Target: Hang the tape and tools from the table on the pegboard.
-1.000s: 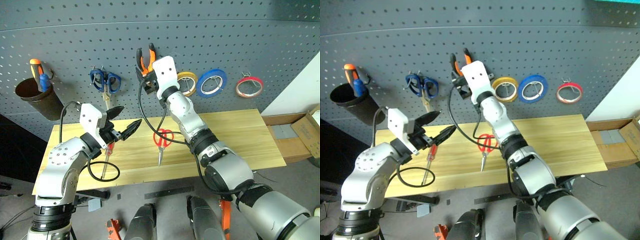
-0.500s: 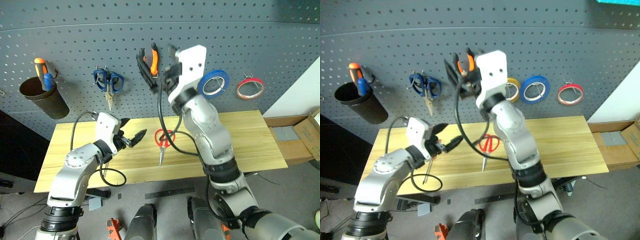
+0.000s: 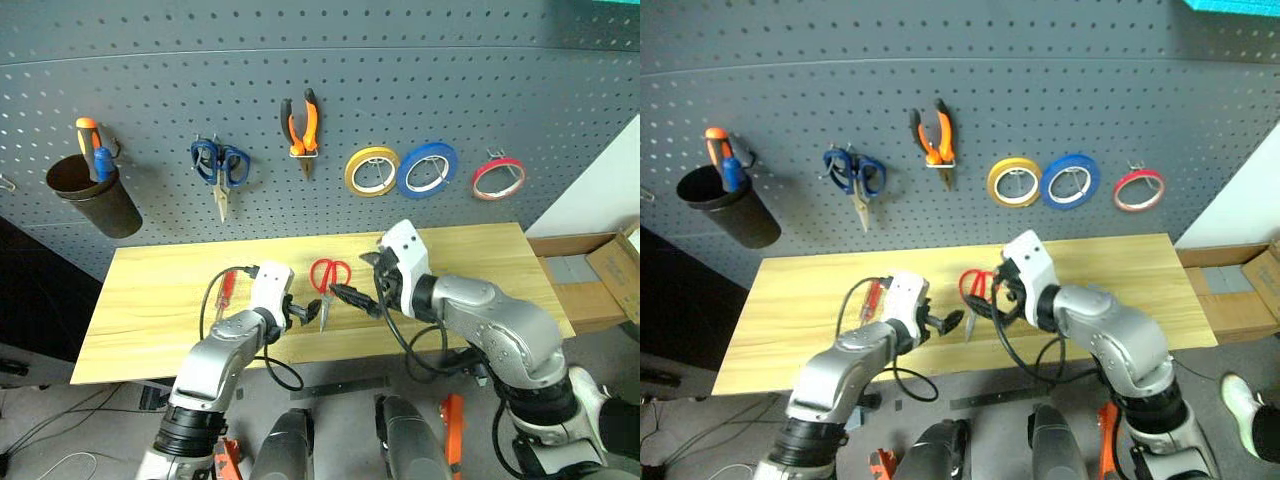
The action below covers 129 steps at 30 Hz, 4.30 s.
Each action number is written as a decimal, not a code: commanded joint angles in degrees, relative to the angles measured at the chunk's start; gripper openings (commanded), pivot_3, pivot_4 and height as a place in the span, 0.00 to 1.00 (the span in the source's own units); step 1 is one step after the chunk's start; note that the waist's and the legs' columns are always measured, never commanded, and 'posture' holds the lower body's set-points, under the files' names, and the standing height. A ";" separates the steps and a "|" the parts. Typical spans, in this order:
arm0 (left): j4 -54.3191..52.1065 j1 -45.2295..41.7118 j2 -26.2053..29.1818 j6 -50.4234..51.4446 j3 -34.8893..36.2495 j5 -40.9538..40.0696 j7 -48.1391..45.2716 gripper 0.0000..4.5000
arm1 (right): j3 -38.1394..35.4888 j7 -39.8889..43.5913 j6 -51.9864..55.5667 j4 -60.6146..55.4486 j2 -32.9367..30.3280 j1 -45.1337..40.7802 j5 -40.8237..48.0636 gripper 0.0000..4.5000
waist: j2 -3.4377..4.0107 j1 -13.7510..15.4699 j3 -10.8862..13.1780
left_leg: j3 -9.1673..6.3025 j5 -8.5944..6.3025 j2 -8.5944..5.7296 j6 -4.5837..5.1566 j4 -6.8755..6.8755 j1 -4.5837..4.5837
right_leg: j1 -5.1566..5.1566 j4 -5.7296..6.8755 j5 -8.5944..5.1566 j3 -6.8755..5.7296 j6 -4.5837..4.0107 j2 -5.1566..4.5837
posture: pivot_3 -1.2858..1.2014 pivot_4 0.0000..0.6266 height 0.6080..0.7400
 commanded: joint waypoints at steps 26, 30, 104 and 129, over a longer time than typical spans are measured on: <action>29.45 -14.33 -13.42 -1.01 -1.05 8.18 7.21 0.91 | 1.75 2.49 1.87 -6.42 -4.84 1.69 1.32 1.00 | 0.00 -0.05 0.01 | -0.05 -0.09 0.03 0.14 -0.01 -0.08 | 0.25 -0.72 0.09 -0.08 0.18 -0.01 | 0.46 0.46 1.00; 29.47 -14.05 -13.80 -0.61 -0.04 8.44 7.75 0.64 | 0.36 4.11 1.11 -4.19 -8.25 1.64 0.82 1.00 | 0.00 -0.13 0.01 | -0.04 -0.10 0.03 0.16 -0.02 -0.07 | 0.28 -0.75 0.08 -0.10 0.21 -0.01 | 0.46 0.46 1.00; -17.95 10.84 6.53 -36.05 25.76 2.53 0.67 0.06 | -2.18 26.57 -32.10 8.66 -15.88 -7.86 -6.25 1.00 | 0.22 2.35 -0.12 | 0.50 -0.59 0.49 0.35 -0.02 -0.15 | 0.18 -0.99 0.01 -0.02 0.24 0.02 | 0.52 0.27 1.00; -16.12 6.11 5.66 -37.20 22.66 1.21 0.75 0.06 | -4.06 25.88 -28.55 6.33 -14.23 -8.68 -4.86 1.00 | 0.17 2.23 -0.18 | 0.73 -0.60 0.52 0.33 0.03 -0.14 | 0.13 -0.92 0.02 0.08 0.23 0.03 | 0.50 0.32 1.00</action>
